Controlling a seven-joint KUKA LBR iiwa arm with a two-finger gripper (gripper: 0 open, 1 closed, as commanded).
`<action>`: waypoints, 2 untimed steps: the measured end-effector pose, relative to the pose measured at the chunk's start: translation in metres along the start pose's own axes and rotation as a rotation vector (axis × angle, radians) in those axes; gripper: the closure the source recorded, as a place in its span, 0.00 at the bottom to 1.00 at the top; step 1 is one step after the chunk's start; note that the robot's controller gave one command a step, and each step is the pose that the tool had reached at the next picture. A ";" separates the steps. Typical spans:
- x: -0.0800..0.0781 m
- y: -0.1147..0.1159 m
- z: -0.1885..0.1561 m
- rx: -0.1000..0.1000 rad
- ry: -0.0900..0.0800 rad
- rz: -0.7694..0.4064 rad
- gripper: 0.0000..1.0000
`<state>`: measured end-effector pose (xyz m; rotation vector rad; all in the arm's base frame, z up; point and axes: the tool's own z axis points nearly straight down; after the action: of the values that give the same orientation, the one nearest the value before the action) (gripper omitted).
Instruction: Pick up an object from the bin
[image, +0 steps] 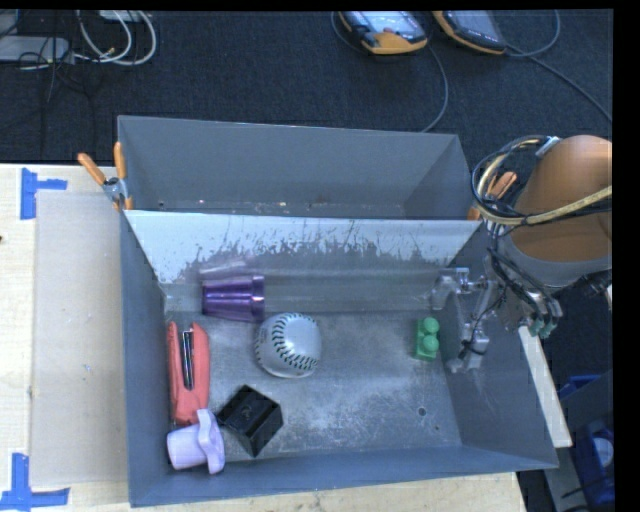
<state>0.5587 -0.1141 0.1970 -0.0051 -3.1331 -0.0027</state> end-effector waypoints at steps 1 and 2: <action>-0.001 0.001 -0.005 0.001 -0.007 -0.003 0.00; -0.017 -0.012 0.057 0.000 -0.007 0.120 0.00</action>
Offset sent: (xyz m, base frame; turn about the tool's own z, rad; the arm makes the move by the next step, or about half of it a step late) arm 0.0306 -0.0265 -0.1270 0.2567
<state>0.5753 -0.1257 0.1403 -0.1937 -3.1342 -0.0011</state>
